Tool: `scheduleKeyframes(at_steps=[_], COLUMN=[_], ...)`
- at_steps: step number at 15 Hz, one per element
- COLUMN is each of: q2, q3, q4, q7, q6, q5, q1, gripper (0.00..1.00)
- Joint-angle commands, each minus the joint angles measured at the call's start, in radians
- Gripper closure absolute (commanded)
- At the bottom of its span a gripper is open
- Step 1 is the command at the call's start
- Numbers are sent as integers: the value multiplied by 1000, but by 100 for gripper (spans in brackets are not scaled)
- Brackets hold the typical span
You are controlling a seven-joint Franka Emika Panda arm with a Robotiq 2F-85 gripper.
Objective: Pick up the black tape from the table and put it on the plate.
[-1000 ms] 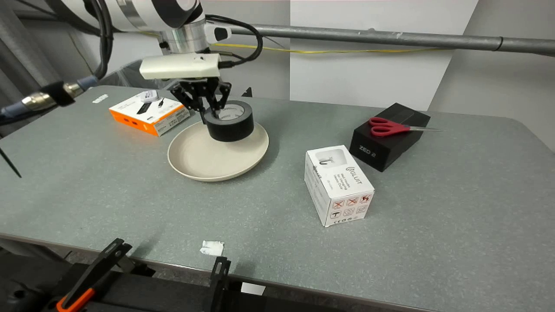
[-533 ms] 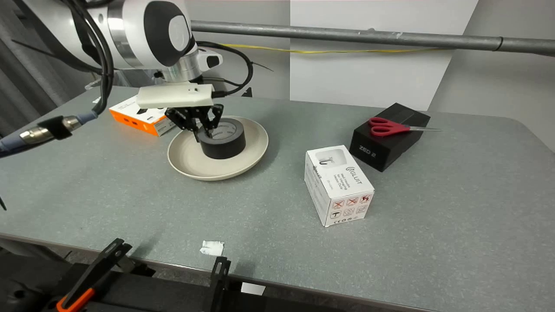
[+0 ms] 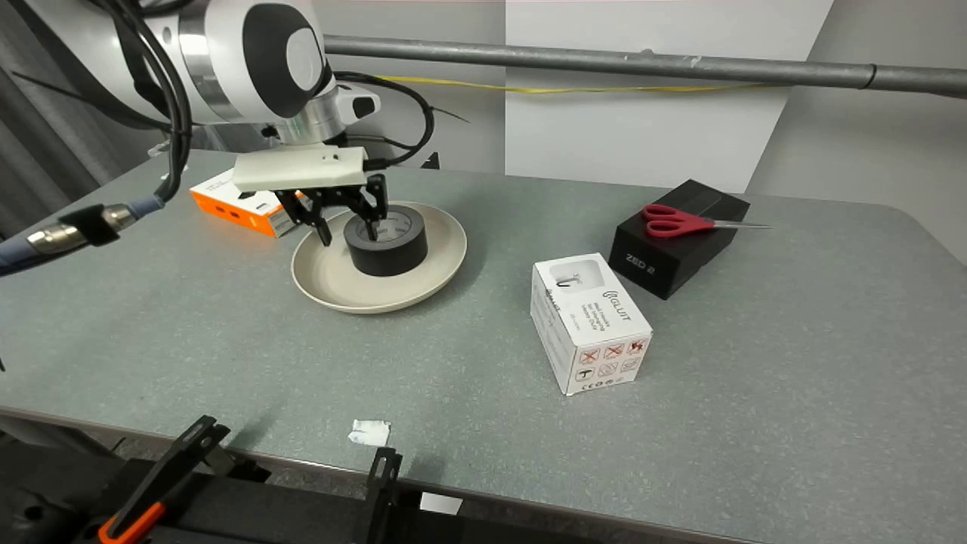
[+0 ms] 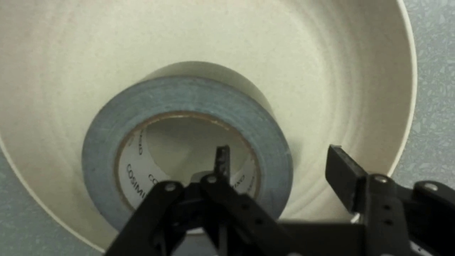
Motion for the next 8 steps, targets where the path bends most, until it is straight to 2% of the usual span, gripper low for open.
scheduleKeyframes(at_steps=[1, 8], q2=[-31, -7], q3=[-22, 1], q4=[-27, 1], q7=[24, 3], q6=[24, -2], q5=[-35, -9], q1=[23, -2], gripper=[0, 0])
